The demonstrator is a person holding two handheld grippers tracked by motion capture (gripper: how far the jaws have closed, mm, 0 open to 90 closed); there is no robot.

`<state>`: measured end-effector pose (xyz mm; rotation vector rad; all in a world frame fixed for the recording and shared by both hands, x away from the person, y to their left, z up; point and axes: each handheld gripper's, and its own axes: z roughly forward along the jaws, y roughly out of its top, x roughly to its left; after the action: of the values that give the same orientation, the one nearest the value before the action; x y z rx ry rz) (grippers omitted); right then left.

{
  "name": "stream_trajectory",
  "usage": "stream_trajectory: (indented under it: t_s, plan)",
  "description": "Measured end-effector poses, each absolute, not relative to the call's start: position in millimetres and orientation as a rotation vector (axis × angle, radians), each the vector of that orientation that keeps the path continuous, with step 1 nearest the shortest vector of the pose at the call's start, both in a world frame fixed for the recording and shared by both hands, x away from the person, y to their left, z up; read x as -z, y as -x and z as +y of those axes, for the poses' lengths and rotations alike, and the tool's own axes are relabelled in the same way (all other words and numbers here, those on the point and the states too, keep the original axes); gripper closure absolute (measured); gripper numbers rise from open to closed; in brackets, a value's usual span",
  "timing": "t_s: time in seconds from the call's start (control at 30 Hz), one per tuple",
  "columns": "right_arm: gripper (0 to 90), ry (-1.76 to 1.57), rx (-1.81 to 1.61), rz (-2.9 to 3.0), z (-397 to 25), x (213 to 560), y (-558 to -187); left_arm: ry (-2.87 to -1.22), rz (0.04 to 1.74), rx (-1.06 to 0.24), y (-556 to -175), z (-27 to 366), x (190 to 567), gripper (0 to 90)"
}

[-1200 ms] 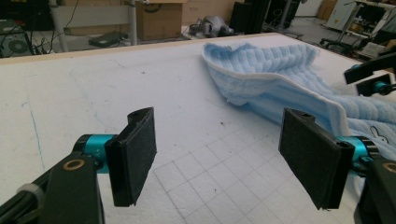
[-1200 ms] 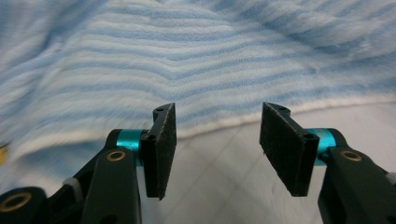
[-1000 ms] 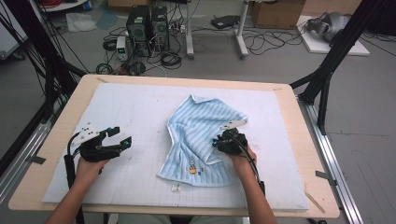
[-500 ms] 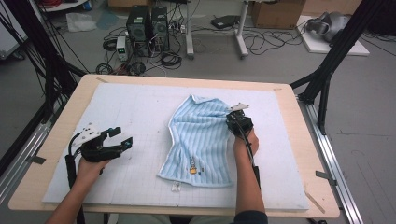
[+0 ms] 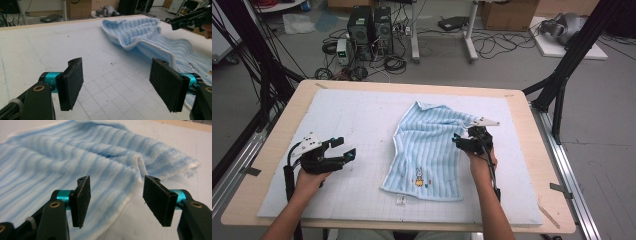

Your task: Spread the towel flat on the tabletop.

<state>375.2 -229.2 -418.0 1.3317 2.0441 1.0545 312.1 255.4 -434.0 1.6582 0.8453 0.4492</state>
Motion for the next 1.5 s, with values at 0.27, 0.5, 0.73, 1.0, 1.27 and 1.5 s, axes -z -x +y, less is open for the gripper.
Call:
stream_trajectory:
  t_s: [0.27,0.5,0.73,1.0,1.27,1.5]
  plan:
    - [25.9,-1.182,-1.152,2.085,-245.7,410.6,-315.9,-1.659,0.816,-0.394,-314.3,243.6,426.6,23.1]
    - [24.4,-1.126,-1.131,2.121,-255.1,414.0,-295.2,-1.662,0.804,-0.388,-325.1,223.2,418.6,22.8]
    - [24.4,-1.127,-1.140,2.114,-258.0,414.4,-295.2,-1.682,0.796,-0.352,-344.8,186.3,414.8,23.3]
    - [24.5,-1.136,-1.133,2.124,-259.3,418.7,-297.3,-1.777,0.832,-0.312,-378.2,135.1,419.2,24.8]
    - [24.7,-1.140,-1.133,2.141,-259.0,422.2,-297.8,-1.971,0.944,-0.328,-403.5,116.6,440.5,52.7]
    - [24.7,-1.133,-1.128,2.166,-255.6,425.2,-299.0,-1.999,0.955,-0.398,-406.3,127.6,444.0,84.7]
